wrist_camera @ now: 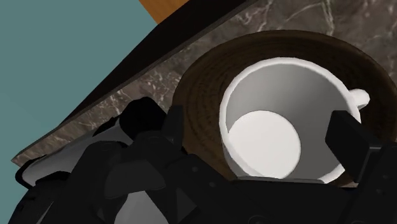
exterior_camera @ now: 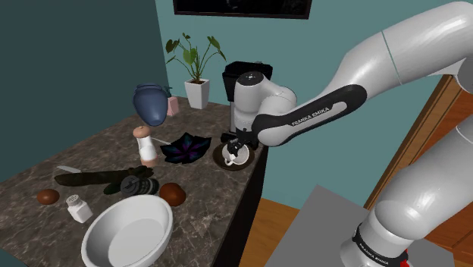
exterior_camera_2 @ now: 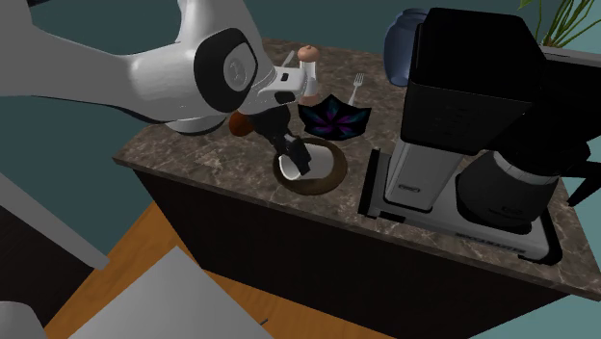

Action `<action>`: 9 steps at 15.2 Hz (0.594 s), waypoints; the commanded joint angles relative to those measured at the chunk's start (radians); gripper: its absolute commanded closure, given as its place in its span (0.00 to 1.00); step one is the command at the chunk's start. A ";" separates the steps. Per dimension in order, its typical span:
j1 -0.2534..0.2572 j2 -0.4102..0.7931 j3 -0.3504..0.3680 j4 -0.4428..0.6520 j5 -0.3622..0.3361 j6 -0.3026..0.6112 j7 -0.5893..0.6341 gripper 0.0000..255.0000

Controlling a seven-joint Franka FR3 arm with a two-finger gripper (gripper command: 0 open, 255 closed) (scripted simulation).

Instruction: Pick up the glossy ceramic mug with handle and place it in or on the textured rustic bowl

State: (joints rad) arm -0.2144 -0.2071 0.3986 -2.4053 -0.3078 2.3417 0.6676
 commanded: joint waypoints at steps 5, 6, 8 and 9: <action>0.031 -0.083 -0.002 0.049 0.067 -0.124 -0.044 0.00; 0.031 -0.083 -0.002 0.049 0.067 -0.124 -0.044 0.00; 0.031 -0.083 -0.002 0.049 0.067 -0.124 -0.044 0.00; 0.031 -0.083 -0.002 0.049 0.067 -0.124 -0.044 0.00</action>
State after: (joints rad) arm -0.1835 -0.2896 0.3971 -2.3568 -0.2416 2.2188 0.6240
